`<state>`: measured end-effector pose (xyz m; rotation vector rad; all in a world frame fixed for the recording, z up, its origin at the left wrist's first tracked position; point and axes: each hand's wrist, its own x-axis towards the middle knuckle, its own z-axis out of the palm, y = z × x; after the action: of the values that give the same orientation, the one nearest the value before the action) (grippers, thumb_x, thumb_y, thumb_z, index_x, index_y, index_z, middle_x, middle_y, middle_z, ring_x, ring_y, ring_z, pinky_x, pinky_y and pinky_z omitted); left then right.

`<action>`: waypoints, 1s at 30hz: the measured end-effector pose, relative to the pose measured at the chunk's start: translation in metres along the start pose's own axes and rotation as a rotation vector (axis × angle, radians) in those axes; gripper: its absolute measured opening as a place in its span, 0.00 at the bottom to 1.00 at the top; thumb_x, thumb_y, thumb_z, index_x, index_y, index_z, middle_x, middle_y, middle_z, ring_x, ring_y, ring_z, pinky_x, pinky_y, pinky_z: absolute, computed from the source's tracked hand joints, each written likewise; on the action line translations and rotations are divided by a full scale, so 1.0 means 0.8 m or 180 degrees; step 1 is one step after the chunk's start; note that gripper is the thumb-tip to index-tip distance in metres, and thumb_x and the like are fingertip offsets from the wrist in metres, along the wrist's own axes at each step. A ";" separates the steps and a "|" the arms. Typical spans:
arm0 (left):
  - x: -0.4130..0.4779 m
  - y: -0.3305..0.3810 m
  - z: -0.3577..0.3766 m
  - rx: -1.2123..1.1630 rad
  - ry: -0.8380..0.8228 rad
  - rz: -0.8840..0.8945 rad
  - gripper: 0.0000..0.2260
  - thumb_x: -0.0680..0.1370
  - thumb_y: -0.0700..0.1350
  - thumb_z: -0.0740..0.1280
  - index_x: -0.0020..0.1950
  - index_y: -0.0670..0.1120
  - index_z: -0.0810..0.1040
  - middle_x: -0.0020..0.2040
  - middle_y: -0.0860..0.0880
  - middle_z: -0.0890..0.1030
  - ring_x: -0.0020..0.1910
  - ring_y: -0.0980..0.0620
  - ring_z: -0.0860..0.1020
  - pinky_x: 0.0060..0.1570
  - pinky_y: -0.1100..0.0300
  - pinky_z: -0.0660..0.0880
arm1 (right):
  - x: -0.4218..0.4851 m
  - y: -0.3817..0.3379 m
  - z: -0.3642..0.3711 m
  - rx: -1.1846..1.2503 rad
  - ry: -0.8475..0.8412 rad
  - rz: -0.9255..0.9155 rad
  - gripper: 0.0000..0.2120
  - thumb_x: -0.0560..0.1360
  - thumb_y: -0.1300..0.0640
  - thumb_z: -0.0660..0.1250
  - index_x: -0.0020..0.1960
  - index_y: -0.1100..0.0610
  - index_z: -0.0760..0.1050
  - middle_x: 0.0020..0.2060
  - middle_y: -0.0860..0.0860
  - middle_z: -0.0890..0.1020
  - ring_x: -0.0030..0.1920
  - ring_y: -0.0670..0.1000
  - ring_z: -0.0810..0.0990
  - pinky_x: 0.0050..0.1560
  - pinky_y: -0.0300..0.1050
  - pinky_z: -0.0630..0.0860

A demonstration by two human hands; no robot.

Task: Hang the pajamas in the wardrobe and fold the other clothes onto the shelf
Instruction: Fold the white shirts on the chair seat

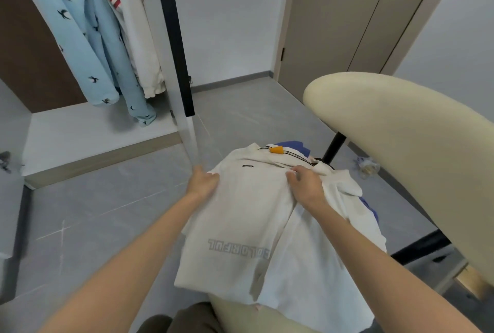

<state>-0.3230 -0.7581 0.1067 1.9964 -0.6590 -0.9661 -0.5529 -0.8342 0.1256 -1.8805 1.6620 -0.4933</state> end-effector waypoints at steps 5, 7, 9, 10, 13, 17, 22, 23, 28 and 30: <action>-0.045 0.000 0.025 0.0521 -0.0135 0.1371 0.20 0.77 0.34 0.61 0.69 0.40 0.67 0.65 0.44 0.75 0.65 0.46 0.72 0.62 0.63 0.64 | -0.022 0.003 -0.012 -0.0132 0.0293 -0.0254 0.12 0.78 0.56 0.62 0.61 0.54 0.74 0.60 0.51 0.77 0.62 0.55 0.67 0.63 0.47 0.65; -0.073 0.001 0.034 0.0780 -0.0223 0.1855 0.18 0.77 0.34 0.61 0.67 0.40 0.71 0.66 0.45 0.75 0.66 0.48 0.71 0.63 0.67 0.61 | -0.045 0.004 -0.020 -0.0279 0.0468 -0.0585 0.11 0.78 0.56 0.63 0.60 0.53 0.75 0.60 0.51 0.76 0.61 0.55 0.66 0.62 0.46 0.63; -0.100 -0.004 0.042 0.1000 -0.0389 0.2118 0.18 0.78 0.34 0.60 0.68 0.41 0.71 0.67 0.45 0.73 0.67 0.48 0.70 0.64 0.69 0.58 | -0.076 0.008 -0.027 -0.0367 0.0507 -0.0882 0.09 0.77 0.58 0.64 0.57 0.54 0.76 0.57 0.52 0.76 0.58 0.55 0.68 0.59 0.47 0.65; -0.112 -0.008 0.045 0.1101 -0.0495 0.2164 0.18 0.78 0.34 0.60 0.69 0.42 0.70 0.69 0.45 0.71 0.69 0.49 0.68 0.65 0.69 0.57 | -0.094 0.011 -0.029 -0.0413 0.0473 -0.0990 0.08 0.77 0.58 0.64 0.54 0.55 0.77 0.53 0.52 0.77 0.56 0.54 0.70 0.57 0.47 0.66; -0.137 -0.030 0.049 0.1376 -0.0700 0.2169 0.22 0.79 0.36 0.60 0.73 0.45 0.65 0.74 0.48 0.65 0.74 0.51 0.61 0.69 0.66 0.53 | -0.149 0.027 -0.027 -0.0438 0.0131 -0.1267 0.05 0.77 0.58 0.64 0.50 0.55 0.77 0.44 0.50 0.77 0.49 0.52 0.73 0.50 0.47 0.68; -0.158 -0.064 0.044 0.1783 -0.0790 0.2029 0.24 0.82 0.42 0.58 0.76 0.51 0.57 0.78 0.52 0.52 0.77 0.51 0.48 0.73 0.57 0.45 | -0.220 0.059 -0.002 -0.0423 -0.0610 -0.1564 0.05 0.78 0.56 0.63 0.52 0.55 0.75 0.45 0.49 0.77 0.49 0.51 0.75 0.51 0.44 0.69; -0.169 -0.085 0.033 0.2556 -0.0778 0.1927 0.26 0.83 0.47 0.55 0.77 0.58 0.45 0.78 0.52 0.44 0.77 0.49 0.45 0.73 0.51 0.45 | -0.271 0.074 0.046 -0.1160 -0.0598 -0.1675 0.21 0.69 0.43 0.68 0.57 0.51 0.69 0.51 0.47 0.74 0.49 0.49 0.74 0.49 0.43 0.71; -0.169 -0.088 0.032 0.2737 -0.0769 0.1925 0.27 0.83 0.48 0.54 0.77 0.58 0.43 0.78 0.52 0.43 0.77 0.48 0.45 0.73 0.51 0.46 | -0.275 0.072 0.052 -0.1246 -0.0420 -0.1640 0.25 0.64 0.42 0.72 0.56 0.50 0.69 0.49 0.48 0.75 0.45 0.49 0.75 0.45 0.42 0.74; -0.174 -0.087 0.028 0.3070 -0.0806 0.1827 0.28 0.83 0.47 0.54 0.77 0.58 0.41 0.78 0.51 0.42 0.77 0.48 0.45 0.74 0.51 0.47 | -0.274 0.062 0.067 -0.1367 0.0178 -0.1558 0.25 0.59 0.45 0.77 0.51 0.52 0.74 0.41 0.50 0.77 0.37 0.50 0.76 0.36 0.43 0.76; -0.175 -0.084 0.025 0.3135 -0.0820 0.1827 0.29 0.82 0.44 0.55 0.77 0.58 0.41 0.78 0.51 0.42 0.77 0.48 0.46 0.74 0.51 0.49 | -0.274 0.062 0.062 -0.1379 0.0201 -0.1556 0.19 0.62 0.46 0.77 0.48 0.53 0.77 0.40 0.49 0.78 0.36 0.49 0.76 0.36 0.42 0.77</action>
<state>-0.4122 -0.6296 0.0984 2.2329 -2.0165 -0.5660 -0.5948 -0.6134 0.0773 -2.6394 1.4183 -0.4039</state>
